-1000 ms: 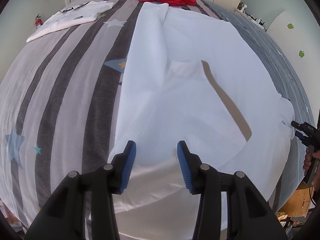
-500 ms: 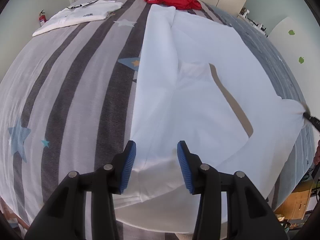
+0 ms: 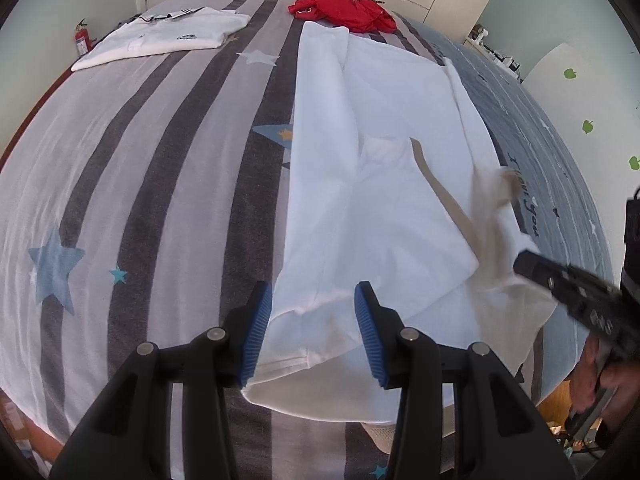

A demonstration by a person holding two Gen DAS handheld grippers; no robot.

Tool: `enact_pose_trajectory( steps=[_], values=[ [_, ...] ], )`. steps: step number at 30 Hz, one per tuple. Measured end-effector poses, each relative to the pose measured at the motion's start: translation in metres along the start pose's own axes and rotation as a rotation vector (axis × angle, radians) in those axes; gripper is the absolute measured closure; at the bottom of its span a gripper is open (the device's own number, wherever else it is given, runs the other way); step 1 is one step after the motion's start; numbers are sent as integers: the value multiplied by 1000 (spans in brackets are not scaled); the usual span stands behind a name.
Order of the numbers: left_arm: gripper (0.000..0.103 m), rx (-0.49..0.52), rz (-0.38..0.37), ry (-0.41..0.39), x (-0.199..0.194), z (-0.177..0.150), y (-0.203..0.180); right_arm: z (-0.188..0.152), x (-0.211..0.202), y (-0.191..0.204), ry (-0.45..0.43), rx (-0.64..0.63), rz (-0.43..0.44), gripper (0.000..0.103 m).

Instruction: Fold clothes

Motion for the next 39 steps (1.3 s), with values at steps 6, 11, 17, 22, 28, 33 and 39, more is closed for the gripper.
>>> enact_pose_trajectory(
  steps=[6, 11, 17, 22, 28, 33, 39],
  values=[
    [63, 47, -74, 2, 14, 16, -28, -26, -13, -25, 5, 38, -43, 80],
    [63, 116, -180, 28, 34, 38, -74, -46, -21, -84, 25, 113, -203, 80],
    [63, 240, -230, 96, 60, 46, -132, -55, -28, -111, 16, 135, -274, 80],
    [63, 244, -181, 170, 84, 48, -142, -56, -40, -110, -16, 131, -276, 80],
    [63, 256, -186, 207, 96, 44, -142, -58, -44, -121, -16, 156, -247, 67],
    [102, 257, -204, 217, 98, 49, -141, -54, -23, -144, 30, 173, -149, 67],
    [102, 225, -236, 151, 76, 50, -136, -43, -15, -138, 47, 127, -42, 96]
  ],
)
Point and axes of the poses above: each gripper's, at about its wrist camera, not at the fingertips, and x roughly the way its jaws point, y to its left, z to its top, the point moved 2 cm from there along x, roughly the way its jaws point, and after that the axes turned 14 degrees about y, right-handed, at the moved point
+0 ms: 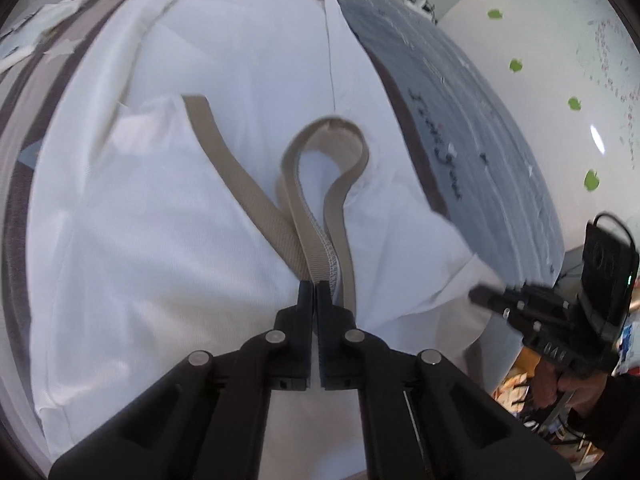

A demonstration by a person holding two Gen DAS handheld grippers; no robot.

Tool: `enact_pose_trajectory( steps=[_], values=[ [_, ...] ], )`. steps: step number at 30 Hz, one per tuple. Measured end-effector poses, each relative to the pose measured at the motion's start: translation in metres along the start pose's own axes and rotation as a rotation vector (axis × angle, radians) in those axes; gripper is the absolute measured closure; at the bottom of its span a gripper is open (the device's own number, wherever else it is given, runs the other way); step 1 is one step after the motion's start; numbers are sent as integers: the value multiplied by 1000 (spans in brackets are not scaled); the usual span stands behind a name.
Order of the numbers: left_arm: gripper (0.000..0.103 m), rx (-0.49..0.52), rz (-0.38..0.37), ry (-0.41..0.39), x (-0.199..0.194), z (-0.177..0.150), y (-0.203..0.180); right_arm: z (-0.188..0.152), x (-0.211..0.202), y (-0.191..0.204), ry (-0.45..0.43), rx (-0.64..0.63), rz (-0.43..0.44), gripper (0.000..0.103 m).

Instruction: Fold clothes

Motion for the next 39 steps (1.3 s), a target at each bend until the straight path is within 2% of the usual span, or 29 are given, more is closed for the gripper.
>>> enact_pose_trajectory(
  steps=[4, 8, 11, 13, 16, 18, 22, 28, 32, 38, 39],
  values=[
    [103, -82, 10, -40, -17, -4, 20, -13, -4, 24, 25, -63, 43, 96],
    [103, -137, 43, -23, -14, -4, 40, -30, 3, 35, 88, -95, 58, 96],
    [102, -110, 74, -13, -10, -2, 39, -34, -3, 34, 96, -93, 62, 93],
    [102, -100, 84, -8, -9, -2, 39, -32, -13, 29, 68, -80, 61, 93],
    [102, -104, 90, -6, -8, -2, 40, -19, -19, 14, 34, -31, 73, 84],
    [102, -108, 86, -7, -8, -2, 42, -7, -13, 7, 31, -18, 88, 84],
    [102, -107, 79, 2, -7, -4, 45, 13, 16, 10, 85, -45, 150, 84],
    [102, -103, 73, 15, -5, -3, 47, 11, 40, 34, 153, -130, 191, 83],
    [102, -101, 67, 19, -6, -3, 51, 8, 43, 31, 145, -115, 163, 72],
    [102, -108, 64, 22, -7, 5, 53, 10, 50, 33, 142, -118, 183, 70],
    [102, -109, 62, 21, -6, 4, 51, 10, 49, 37, 140, -132, 187, 73]
  ],
)
Point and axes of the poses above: each gripper's, at about its wrist camera, not at the fingertips, and x roughly the way its jaws point, y to its left, z to its top, the point moved 2 cm from there along x, roughly the way its jaws point, and after that the axes turned 14 degrees about y, right-handed, at the moved point
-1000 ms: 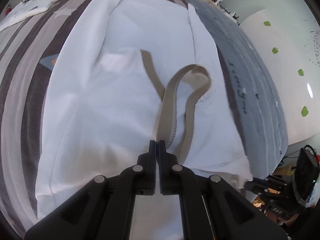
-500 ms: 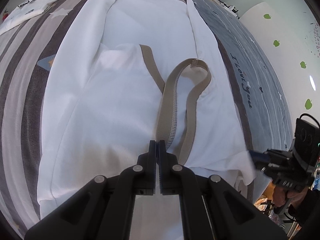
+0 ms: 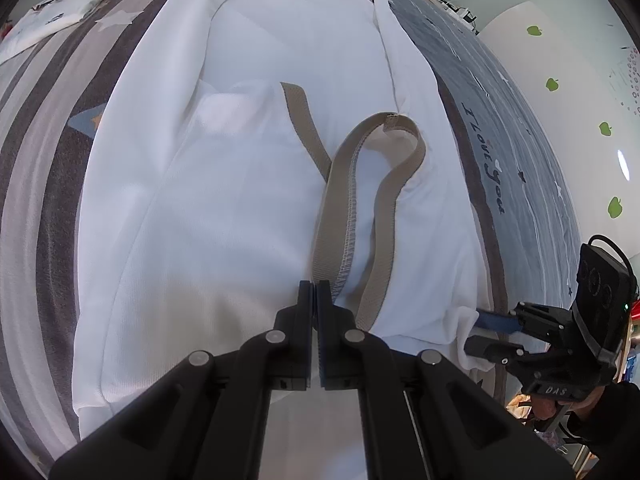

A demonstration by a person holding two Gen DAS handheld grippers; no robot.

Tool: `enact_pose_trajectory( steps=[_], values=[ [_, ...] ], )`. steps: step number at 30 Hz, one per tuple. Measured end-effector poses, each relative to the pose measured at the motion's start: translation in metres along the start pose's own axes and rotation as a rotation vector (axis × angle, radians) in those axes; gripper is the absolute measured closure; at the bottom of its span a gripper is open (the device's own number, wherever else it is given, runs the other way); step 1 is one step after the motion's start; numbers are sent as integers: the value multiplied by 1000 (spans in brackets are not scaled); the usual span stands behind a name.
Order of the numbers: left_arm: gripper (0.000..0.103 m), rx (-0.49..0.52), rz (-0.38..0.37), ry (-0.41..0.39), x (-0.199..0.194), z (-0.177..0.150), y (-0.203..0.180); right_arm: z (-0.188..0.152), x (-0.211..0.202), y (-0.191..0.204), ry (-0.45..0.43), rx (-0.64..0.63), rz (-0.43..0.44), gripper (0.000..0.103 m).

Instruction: Fold clothes

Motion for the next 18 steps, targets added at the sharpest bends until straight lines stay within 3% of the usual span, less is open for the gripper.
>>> enact_pose_trajectory(
  steps=[1, 3, 11, 18],
  values=[
    [102, -2, -2, -1, -1, -1, 0, 0, 0, 4, -1, -15, 2, 87],
    [102, -4, -7, -7, 0, 1, -2, -1, -1, 10, 2, -37, -14, 102],
    [102, -16, -45, -33, -12, 5, -1, -17, -38, 7, -52, -18, 10, 102],
    [102, -25, -33, -2, -4, -3, -2, -35, -70, 21, -69, -48, -19, 103]
  ],
)
Point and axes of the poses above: each gripper's, at about its wrist camera, not at the fingertips, and x roughly the way its jaws point, y to its left, z to its top, the point moved 2 cm from there along x, roughly the way its jaws point, and after that the axes turned 14 degrees about y, right-handed, at the moved point
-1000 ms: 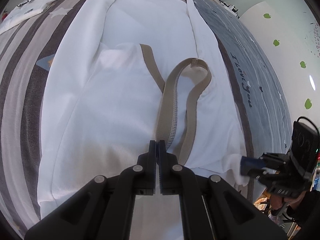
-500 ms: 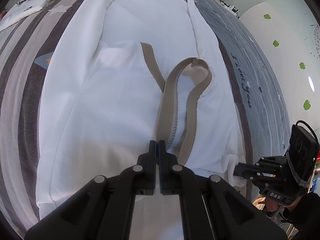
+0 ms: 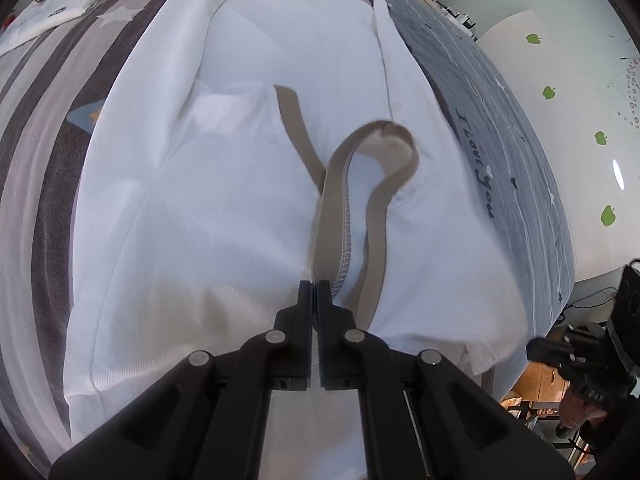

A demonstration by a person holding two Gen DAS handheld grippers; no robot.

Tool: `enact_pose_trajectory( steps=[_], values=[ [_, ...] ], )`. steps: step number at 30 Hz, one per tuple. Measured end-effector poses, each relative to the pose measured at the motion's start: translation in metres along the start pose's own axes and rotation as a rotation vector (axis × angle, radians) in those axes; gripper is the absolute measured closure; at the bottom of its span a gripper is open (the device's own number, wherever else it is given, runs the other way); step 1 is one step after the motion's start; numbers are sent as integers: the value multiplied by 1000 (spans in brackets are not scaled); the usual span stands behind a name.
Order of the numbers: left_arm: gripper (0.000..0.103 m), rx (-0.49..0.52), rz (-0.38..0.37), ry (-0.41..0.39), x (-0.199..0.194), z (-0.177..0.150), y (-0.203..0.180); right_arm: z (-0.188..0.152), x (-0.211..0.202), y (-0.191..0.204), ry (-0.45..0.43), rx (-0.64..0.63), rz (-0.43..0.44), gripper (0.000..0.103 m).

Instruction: Fold clothes

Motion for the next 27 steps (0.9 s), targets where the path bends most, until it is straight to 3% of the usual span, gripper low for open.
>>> enact_pose_trajectory(
  steps=[3, 8, 10, 12, 13, 14, 21, 23, 24, 27],
  values=[
    [102, -13, -18, -2, -1, -2, 2, -11, 2, 4, 37, -20, -22, 103],
    [102, -1, -13, -2, 1, -1, 3, -22, 10, -7, 24, 76, -59, 100],
    [102, -1, -12, -1, 1, 3, 5, -21, 10, -12, 2, 125, -73, 89],
    [102, -3, -14, -1, 3, 8, 8, -17, 8, -10, -28, 131, -104, 62],
    [102, -5, -15, -1, 6, 14, 10, -15, 8, -8, -47, 123, -122, 55],
    [102, -5, -14, -1, 6, 14, 10, -13, 8, -4, -61, 109, -137, 54],
    [102, -26, -39, -5, 13, 24, -1, 0, 39, 11, -64, 50, -245, 54],
    [102, -28, -48, -12, 11, 26, -1, -1, 49, 7, -43, 56, -271, 71],
    [102, -29, -53, -16, 9, 26, -1, -3, 51, 4, -27, 66, -269, 96],
    [102, -27, -85, -37, 3, 27, -2, -10, 44, -5, -30, 91, -261, 101]
  ],
)
Point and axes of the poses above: each gripper's, at about its wrist camera, not at the fingertips, and x roughly the way its jaws point, y to its left, z to its top, the point moved 2 cm from there along x, roughly the way its jaws point, and after that the axes turned 14 degrees about y, right-handed, at the moved point
